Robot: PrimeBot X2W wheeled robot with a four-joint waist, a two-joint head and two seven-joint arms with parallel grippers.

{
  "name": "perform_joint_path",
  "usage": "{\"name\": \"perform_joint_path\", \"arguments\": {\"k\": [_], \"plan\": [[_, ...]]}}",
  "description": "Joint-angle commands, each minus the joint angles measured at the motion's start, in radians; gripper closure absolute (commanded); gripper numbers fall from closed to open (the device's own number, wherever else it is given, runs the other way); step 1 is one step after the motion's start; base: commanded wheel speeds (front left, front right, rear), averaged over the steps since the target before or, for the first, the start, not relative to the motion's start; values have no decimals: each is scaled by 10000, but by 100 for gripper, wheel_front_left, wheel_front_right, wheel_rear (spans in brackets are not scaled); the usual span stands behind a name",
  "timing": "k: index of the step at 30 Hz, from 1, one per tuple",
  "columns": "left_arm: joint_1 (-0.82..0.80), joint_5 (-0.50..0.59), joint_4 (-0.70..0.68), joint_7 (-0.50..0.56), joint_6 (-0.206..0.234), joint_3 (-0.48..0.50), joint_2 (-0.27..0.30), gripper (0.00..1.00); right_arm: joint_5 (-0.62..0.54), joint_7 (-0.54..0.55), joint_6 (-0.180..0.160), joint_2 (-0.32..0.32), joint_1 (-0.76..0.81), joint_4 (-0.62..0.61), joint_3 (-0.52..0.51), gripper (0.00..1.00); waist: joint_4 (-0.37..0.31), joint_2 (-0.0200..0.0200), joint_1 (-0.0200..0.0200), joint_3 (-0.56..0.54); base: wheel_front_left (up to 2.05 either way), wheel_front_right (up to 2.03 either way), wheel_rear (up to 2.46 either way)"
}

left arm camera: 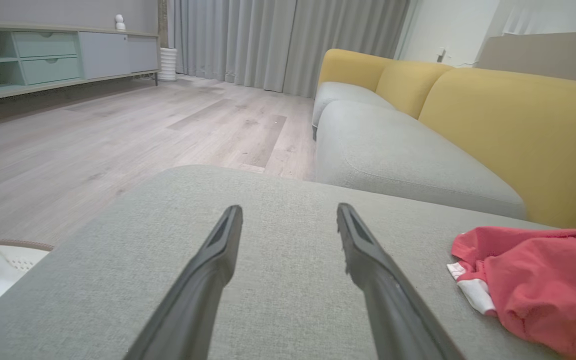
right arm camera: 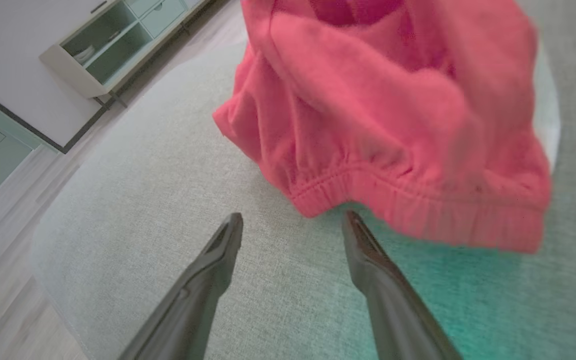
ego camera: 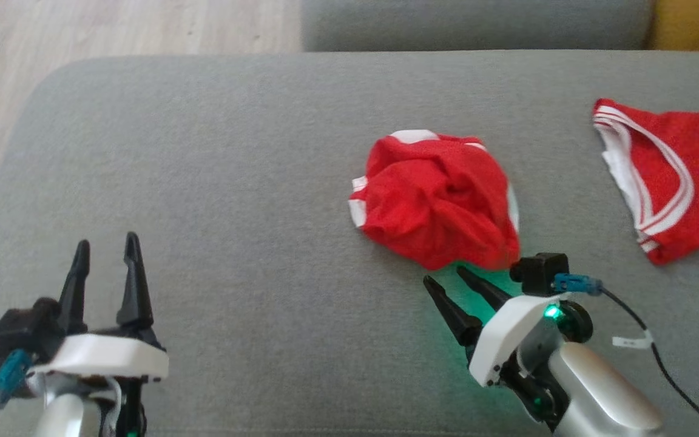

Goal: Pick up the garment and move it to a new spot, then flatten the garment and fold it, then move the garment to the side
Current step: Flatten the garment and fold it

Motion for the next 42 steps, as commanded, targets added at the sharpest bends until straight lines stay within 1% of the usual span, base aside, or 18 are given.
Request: {"name": "perform_joint_path", "arguments": {"k": [1,5,9,10,12,13,17,22,23,24,27,31,34,35,38,40,41,42], "plan": [[-556,101,-281,-122,-53,433,84,0,35,-153,-7,125,-408,-59,114,0,310,0,0,231,0,0,0],[-774,199,-179,-122,-196,453,-24,0,74,-540,-7,382,-863,905,57,0,739,0,0,470,0,0,0],[-883,282,-94,-122,-295,548,-109,0,148,-1059,-7,556,-1274,1486,53,0,995,0,0,622,0,0,0],[-893,298,-65,-122,-323,583,-123,0,173,-1186,-7,582,-1366,1578,83,23,1020,0,0,639,0,0,0],[-906,340,-20,-122,-366,641,-169,0,200,-1397,-7,573,-1523,1704,181,80,1040,0,0,652,0,0,0],[-906,363,6,-122,-380,669,-193,0,224,-1491,-7,549,-1586,1739,223,100,1030,0,0,643,0,0,0],[-858,435,113,-122,-430,779,-289,0,280,-1478,-7,296,-1753,1696,547,100,793,0,0,506,0,0,0],[-741,469,216,-122,-493,987,-325,0,692,-913,-7,-508,-1985,648,917,100,160,0,0,258,0,0,0],[-741,469,216,-122,-493,987,-325,0,692,-913,-7,-508,-1985,648,917,100,160,0,0,258,0,0,0],[-723,476,219,-122,-501,1032,-329,0,857,-663,-7,-746,-2013,376,931,100,24,0,0,217,0,0,0],[-686,502,216,-122,-538,1145,-330,0,1286,304,-7,-1626,-2088,-414,854,100,-369,0,0,133,0,0,0],[-652,558,199,-122,-584,1177,-358,0,2145,2107,-7,-2807,-1885,-1371,594,100,-737,0,0,95,0,0,0],[-648,579,226,-122,-620,1164,-384,0,2454,3720,-7,-3750,-1591,-1644,356,100,-890,0,0,125,0,0,0],[-664,585,252,-122,-646,1169,-390,0,2541,4682,-7,-4188,-1384,-1662,105,100,-942,0,0,169,0,0,0],[-704,583,283,-122,-696,1167,-397,0,2300,5731,-7,-4523,-1150,-1509,-296,100,-947,0,0,246,0,0,0],[-748,585,312,-122,-738,1141,-406,0,2072,6041,-7,-4431,-1005,-1384,-563,100,-891,0,0,305,0,0,0],[-774,583,338,-122,-759,1128,-409,0,1962,6102,-7,-4302,-920,-1285,-708,80,-855,0,0,326,0,0,0],[-796,583,371,-122,-776,1115,-413,0,1823,6140,-7,-4161,-831,-1170,-839,51,-814,0,0,331,0,0,0]]}}
